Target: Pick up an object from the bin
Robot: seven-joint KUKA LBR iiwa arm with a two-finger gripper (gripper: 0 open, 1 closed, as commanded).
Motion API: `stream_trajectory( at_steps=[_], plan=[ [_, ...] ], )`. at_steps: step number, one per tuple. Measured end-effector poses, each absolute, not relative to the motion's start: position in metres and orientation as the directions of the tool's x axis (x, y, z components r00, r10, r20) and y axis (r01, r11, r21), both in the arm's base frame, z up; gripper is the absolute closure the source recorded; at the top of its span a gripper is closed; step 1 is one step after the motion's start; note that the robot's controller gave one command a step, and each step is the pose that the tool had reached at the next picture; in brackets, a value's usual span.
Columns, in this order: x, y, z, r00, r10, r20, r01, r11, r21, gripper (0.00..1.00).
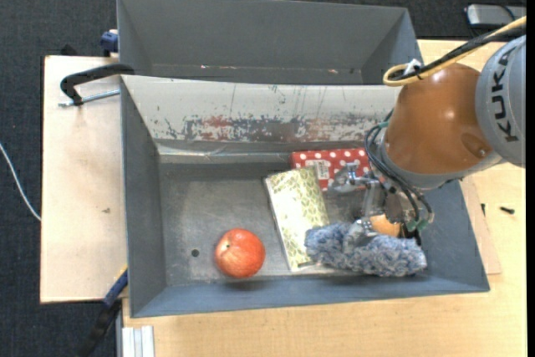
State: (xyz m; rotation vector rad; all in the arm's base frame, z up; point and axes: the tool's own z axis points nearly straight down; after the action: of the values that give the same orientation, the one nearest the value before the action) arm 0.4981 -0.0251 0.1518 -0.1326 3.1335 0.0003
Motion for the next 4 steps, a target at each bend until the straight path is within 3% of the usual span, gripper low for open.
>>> stream_trajectory(
  at_steps=[1, 2, 3, 4],
  plan=[
    [0.502, -0.055, 0.083, -0.917, -0.399, -0.013, -0.399, 0.917, -0.002, 0.00],
    [0.506, -0.063, 0.072, -0.990, -0.144, -0.009, -0.144, 0.990, 0.008, 0.00],
    [0.502, -0.063, 0.071, -0.994, -0.105, -0.006, -0.105, 0.994, 0.001, 0.00],
    [0.506, -0.063, 0.074, -0.990, -0.143, 0.002, -0.143, 0.990, 0.001, 1.00]
  ],
)
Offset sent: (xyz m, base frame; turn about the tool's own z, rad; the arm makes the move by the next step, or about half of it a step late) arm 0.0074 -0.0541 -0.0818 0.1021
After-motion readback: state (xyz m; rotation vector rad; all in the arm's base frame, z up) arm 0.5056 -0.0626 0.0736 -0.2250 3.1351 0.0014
